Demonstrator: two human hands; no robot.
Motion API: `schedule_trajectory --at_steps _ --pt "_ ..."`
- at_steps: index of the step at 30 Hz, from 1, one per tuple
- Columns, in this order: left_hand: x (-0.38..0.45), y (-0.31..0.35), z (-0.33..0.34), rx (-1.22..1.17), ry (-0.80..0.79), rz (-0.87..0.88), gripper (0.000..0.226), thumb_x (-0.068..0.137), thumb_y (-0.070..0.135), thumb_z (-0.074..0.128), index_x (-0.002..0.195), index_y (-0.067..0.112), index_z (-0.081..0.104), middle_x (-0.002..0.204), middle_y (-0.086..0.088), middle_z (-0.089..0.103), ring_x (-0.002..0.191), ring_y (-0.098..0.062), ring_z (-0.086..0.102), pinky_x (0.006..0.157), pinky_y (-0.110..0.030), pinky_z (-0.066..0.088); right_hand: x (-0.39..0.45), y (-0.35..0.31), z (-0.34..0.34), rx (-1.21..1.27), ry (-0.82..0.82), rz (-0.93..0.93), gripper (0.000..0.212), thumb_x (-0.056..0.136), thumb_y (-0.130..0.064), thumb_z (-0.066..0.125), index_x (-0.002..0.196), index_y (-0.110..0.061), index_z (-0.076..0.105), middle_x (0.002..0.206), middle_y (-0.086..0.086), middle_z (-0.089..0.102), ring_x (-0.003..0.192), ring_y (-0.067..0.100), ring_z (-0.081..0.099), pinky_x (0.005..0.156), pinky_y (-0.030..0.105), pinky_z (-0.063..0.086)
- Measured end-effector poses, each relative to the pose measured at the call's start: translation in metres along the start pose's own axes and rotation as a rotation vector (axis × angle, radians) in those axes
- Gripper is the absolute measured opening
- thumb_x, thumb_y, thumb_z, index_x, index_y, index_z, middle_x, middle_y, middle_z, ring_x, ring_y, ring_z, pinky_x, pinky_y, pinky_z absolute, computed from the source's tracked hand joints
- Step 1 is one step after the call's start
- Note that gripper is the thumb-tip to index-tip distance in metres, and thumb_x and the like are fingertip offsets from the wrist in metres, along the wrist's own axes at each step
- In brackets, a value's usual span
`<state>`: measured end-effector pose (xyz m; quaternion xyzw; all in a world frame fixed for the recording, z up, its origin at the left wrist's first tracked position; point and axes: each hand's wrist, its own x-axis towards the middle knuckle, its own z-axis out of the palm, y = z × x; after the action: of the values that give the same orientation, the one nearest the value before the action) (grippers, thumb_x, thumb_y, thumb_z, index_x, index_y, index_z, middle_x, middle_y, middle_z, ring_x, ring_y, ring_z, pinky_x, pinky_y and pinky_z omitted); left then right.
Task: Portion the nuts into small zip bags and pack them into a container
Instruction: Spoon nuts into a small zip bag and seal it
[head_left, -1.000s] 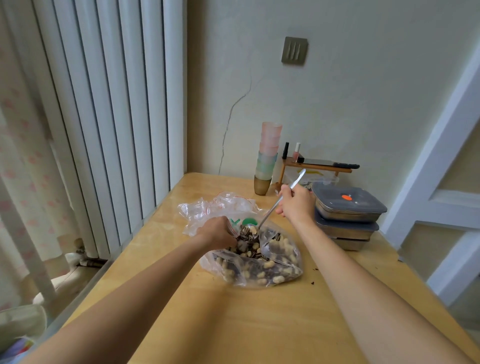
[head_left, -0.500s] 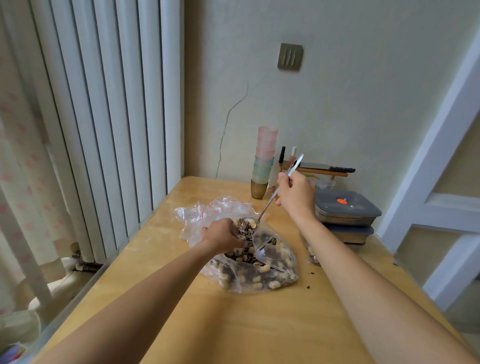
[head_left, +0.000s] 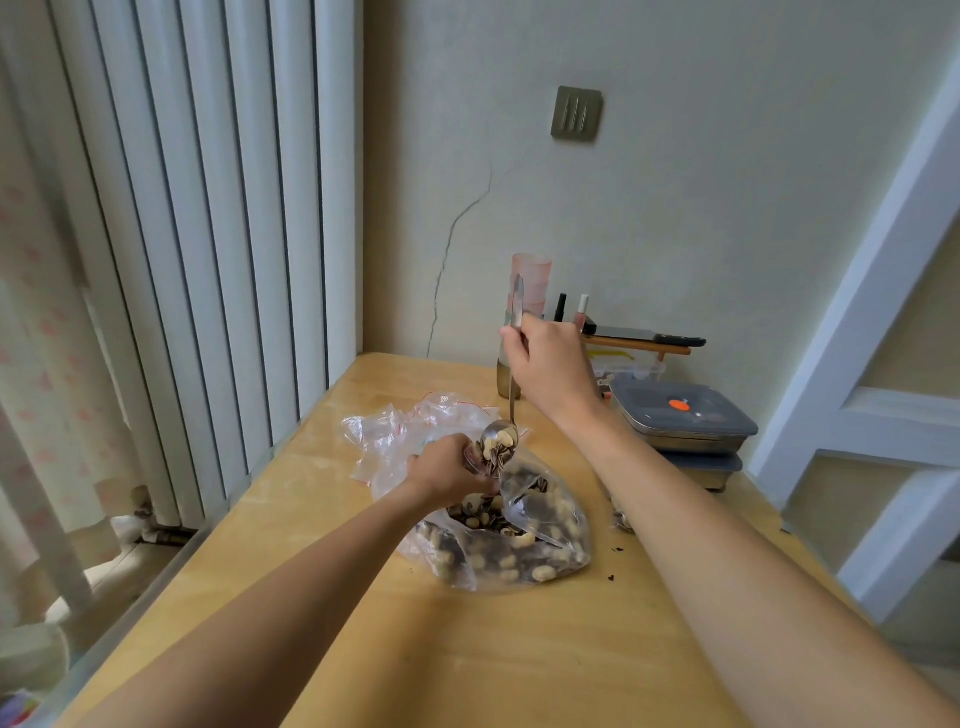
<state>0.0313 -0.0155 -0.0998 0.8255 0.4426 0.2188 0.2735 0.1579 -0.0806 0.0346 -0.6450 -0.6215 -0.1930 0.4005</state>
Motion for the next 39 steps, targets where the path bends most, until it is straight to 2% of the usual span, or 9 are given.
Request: schedule_trajectory --at_steps 9,14,16,19,22,28,32,34,39 --pt "0.006 -0.003 0.005 -0.049 0.005 0.031 0.035 0.074 0.037 0.086 0.087 0.025 0.056 0.08 0.006 0.061 0.085 -0.024 0.061 0.078 -0.038 0.047 0.003 0.003 0.001 0.002 0.07 -0.04 0.038 0.102 -0.023 0.053 0.069 -0.004 0.058 0.054 0.011 0.057 0.051 0.031 0.056 0.053 0.044 0.05" --pt "0.008 -0.005 0.006 -0.145 0.012 0.044 0.041 0.072 0.039 0.087 0.093 0.016 0.061 0.082 0.003 0.064 0.08 -0.021 0.06 0.07 -0.036 0.046 0.003 0.001 0.001 -0.019 0.047 -0.076 0.036 0.103 -0.021 0.053 0.072 -0.005 0.058 0.056 0.011 0.058 0.054 0.03 0.056 0.063 0.043 0.052" --pt "0.009 -0.006 0.006 -0.182 0.009 0.035 0.045 0.071 0.041 0.088 0.095 0.015 0.061 0.084 0.003 0.064 0.081 -0.02 0.06 0.07 -0.035 0.046 0.003 -0.002 0.0 -0.04 0.048 -0.091 0.035 0.104 -0.021 0.053 0.073 -0.006 0.056 0.057 0.01 0.058 0.054 0.028 0.056 0.068 0.04 0.044" --pt "0.01 -0.007 0.005 -0.204 -0.002 0.032 0.046 0.071 0.041 0.09 0.096 0.015 0.061 0.084 0.004 0.064 0.08 -0.017 0.059 0.068 -0.034 0.045 0.003 -0.007 -0.002 -0.048 0.084 -0.152 0.035 0.103 -0.016 0.056 0.068 -0.011 0.048 0.053 0.008 0.053 0.049 0.028 0.052 0.057 0.039 0.025" --pt "0.01 -0.007 0.006 -0.201 -0.008 0.029 0.046 0.071 0.04 0.089 0.097 0.015 0.06 0.084 0.004 0.063 0.079 -0.016 0.058 0.068 -0.034 0.045 0.005 -0.011 -0.002 -0.025 0.114 -0.19 0.035 0.099 -0.011 0.059 0.066 -0.009 0.047 0.051 0.011 0.052 0.047 0.033 0.05 0.048 0.033 0.024" --pt "0.005 -0.007 0.004 -0.236 -0.019 0.039 0.043 0.073 0.036 0.089 0.098 0.016 0.06 0.083 0.005 0.062 0.075 -0.012 0.056 0.061 -0.027 0.041 0.004 -0.014 -0.002 -0.045 0.159 -0.211 0.035 0.099 -0.011 0.058 0.068 -0.014 0.044 0.051 0.008 0.051 0.046 0.03 0.049 0.049 0.025 0.022" --pt "0.002 -0.01 0.001 -0.308 -0.041 0.033 0.047 0.073 0.034 0.09 0.1 0.01 0.06 0.083 0.002 0.063 0.073 -0.013 0.057 0.06 -0.025 0.042 0.002 -0.008 0.003 -0.076 0.144 -0.147 0.032 0.104 -0.018 0.052 0.072 -0.013 0.049 0.056 0.006 0.054 0.049 0.026 0.052 0.06 0.035 0.037" --pt "0.001 -0.013 -0.002 -0.341 -0.039 0.027 0.049 0.072 0.033 0.091 0.1 0.008 0.06 0.083 -0.001 0.063 0.075 -0.016 0.059 0.063 -0.027 0.044 0.001 0.001 0.007 -0.071 0.145 -0.102 0.032 0.103 -0.019 0.051 0.073 -0.009 0.054 0.057 0.009 0.057 0.051 0.028 0.055 0.057 0.036 0.044" --pt "-0.004 -0.017 -0.013 -0.39 -0.006 -0.005 0.056 0.071 0.034 0.092 0.106 0.008 0.057 0.095 -0.006 0.066 0.087 -0.021 0.063 0.077 -0.038 0.054 -0.019 0.025 0.024 -0.045 0.014 0.203 0.033 0.105 -0.019 0.051 0.073 -0.011 0.054 0.066 0.01 0.06 0.056 0.024 0.058 0.047 0.027 0.038"
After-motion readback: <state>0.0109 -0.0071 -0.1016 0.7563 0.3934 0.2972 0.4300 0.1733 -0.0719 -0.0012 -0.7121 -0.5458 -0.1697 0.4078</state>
